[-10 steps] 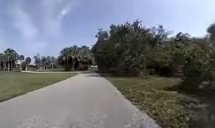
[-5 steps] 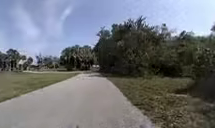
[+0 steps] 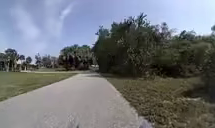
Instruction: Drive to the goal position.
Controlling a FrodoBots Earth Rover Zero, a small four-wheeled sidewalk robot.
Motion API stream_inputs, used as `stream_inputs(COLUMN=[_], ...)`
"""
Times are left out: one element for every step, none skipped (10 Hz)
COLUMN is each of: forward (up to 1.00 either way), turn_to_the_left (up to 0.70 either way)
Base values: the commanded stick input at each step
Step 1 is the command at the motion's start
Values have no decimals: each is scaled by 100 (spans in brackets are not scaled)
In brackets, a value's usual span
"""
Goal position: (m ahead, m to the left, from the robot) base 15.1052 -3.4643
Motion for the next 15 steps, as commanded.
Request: stream_inputs(forward=[70, 70, 70, 70, 70, 70, 70, 70, 70, 70, 70, 70, 70, 70, 70], turn_to_the_left=[0, 0, 0, 0, 5, 14, 14, 14, 14, 14, 14, 14, 14, 14, 14])
